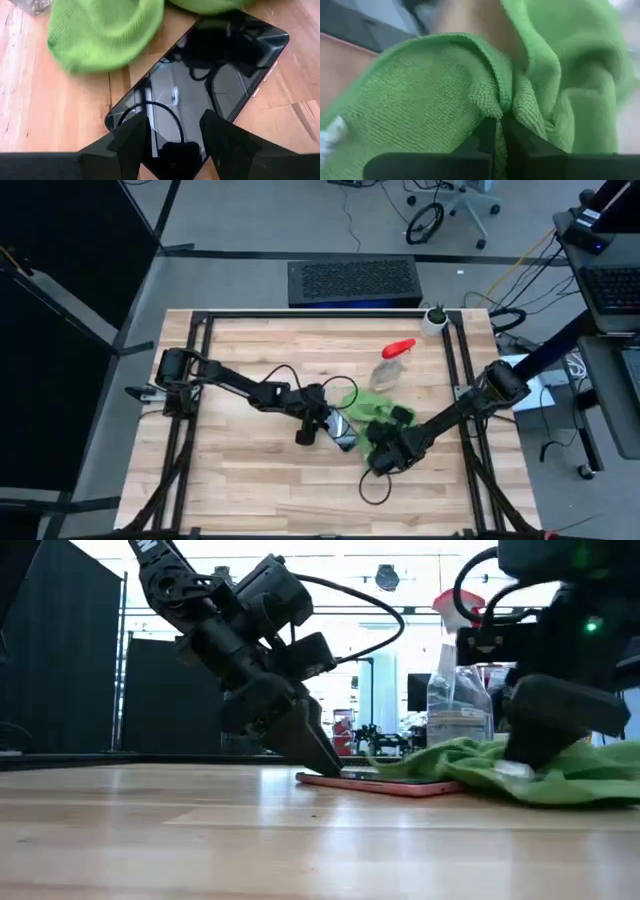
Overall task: Apply microfiber cloth
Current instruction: Wipe the back and front of the cellphone with the green microfiber cloth
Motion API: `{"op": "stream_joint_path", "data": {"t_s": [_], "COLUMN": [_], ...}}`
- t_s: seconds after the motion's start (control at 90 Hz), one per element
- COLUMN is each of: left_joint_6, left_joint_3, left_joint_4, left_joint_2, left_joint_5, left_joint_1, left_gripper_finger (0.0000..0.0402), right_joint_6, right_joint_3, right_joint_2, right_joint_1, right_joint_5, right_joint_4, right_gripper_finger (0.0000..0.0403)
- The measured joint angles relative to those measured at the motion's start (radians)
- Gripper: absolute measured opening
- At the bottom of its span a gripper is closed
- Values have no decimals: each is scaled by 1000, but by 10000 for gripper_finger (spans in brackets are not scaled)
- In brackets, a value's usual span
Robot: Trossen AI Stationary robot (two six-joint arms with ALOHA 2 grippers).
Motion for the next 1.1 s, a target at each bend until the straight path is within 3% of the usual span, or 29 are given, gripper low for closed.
{"op": "stream_joint_path", "data": {"t_s": [0.111,0.267,0.422,0.633,0.8,1.1], "left_joint_6": [2,-2,-5,0,1,1], "left_joint_3": [-4,-5,-4,-3,-2,-3], "left_joint_4": [20,28,29,36,38,33], "left_joint_2": [0,1,1,2,2,2], "left_joint_5": [0,12,13,15,25,36], "left_joint_1": [0,1,2,1,11,24], "left_gripper_finger": [184,184,184,184,184,184], "right_joint_6": [-25,-212,-357,-259,-278,-250], "right_joint_3": [16,24,25,35,29,25], "right_joint_2": [-25,-9,63,118,100,30], "right_joint_1": [4,-30,-79,-66,-17,46], "right_joint_5": [54,147,45,3,-11,-204], "right_joint_4": [84,399,608,516,521,363], "right_gripper_finger": [0,0,0,0,0,0]}}
